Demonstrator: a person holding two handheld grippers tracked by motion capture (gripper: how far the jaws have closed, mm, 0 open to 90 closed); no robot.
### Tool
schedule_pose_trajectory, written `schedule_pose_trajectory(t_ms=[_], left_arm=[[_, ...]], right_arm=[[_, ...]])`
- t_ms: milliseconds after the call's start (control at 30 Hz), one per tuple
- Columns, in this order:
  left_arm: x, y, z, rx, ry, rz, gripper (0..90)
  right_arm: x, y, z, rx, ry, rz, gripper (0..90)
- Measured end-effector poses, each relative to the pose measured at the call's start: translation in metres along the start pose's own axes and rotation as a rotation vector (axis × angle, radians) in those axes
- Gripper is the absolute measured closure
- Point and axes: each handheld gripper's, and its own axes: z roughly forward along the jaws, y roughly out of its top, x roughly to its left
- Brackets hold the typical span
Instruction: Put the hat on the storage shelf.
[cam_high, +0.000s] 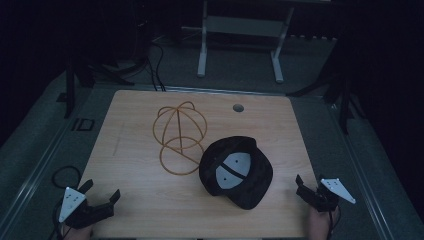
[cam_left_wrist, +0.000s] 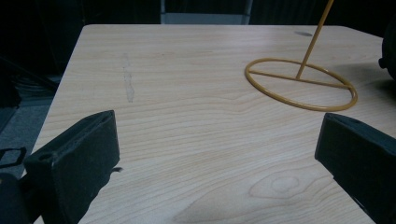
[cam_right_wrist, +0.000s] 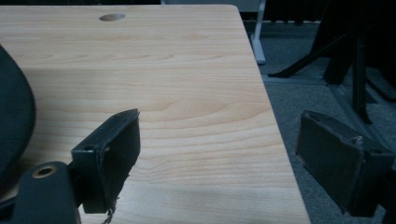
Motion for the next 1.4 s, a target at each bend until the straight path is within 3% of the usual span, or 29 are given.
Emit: schedule_pose_trajectory(t_ms=[167, 233, 367, 433, 467, 533, 733, 767, 900, 1000, 1133, 1400], left_arm=[[-0.001, 0.0, 0.0, -0.006, 0.0, 0.0, 0.3], [-0.002, 0.001, 0.0, -0.011, 0.002, 0.004, 0.3], [-0.004, 0.002, -0.001, -0.022, -0.01, 0.001, 0.3], [-0.005, 0.002, -0.001, -0.022, -0.015, 0.002, 0.3], [-0.005, 0.002, -0.001, -0.022, -0.019, 0.003, 0.3], [-0.006, 0.002, 0.0, -0.021, -0.025, 0.003, 0.3], [-0.01, 0.002, 0.0, -0.019, -0.046, 0.006, 0.3], [-0.01, 0.002, 0.0, -0.019, -0.049, 0.006, 0.3], [-0.012, 0.002, 0.001, -0.012, -0.057, 0.016, 0.3], [-0.012, 0.002, 0.001, -0.012, -0.057, 0.023, 0.3], [-0.012, 0.002, 0.001, -0.012, -0.055, 0.024, 0.3], [-0.014, 0.002, 0.001, -0.006, -0.062, 0.038, 0.3]], right_arm=[[-0.002, 0.0, 0.001, 0.011, 0.022, 0.016, 13.8], [-0.005, 0.004, 0.0, 0.021, 0.073, 0.013, 13.8], [-0.006, 0.011, -0.001, 0.025, 0.113, -0.001, 13.8], [-0.004, 0.021, -0.003, 0.039, 0.161, -0.034, 14.0], [-0.004, 0.021, -0.003, 0.039, 0.161, -0.034, 14.0], [-0.002, 0.032, -0.004, 0.055, 0.206, -0.038, 13.9], [0.004, 0.049, -0.006, 0.053, 0.272, -0.067, 13.7], [0.008, 0.057, -0.005, 0.052, 0.298, -0.077, 13.0], [0.016, 0.065, -0.003, 0.058, 0.308, -0.124, 10.6], [0.023, 0.073, 0.0, 0.061, 0.369, -0.139, 10.5], [0.037, 0.083, 0.006, 0.06, 0.412, -0.172, 10.6], [0.056, 0.096, 0.015, 0.074, 0.474, -0.23, 12.5]])
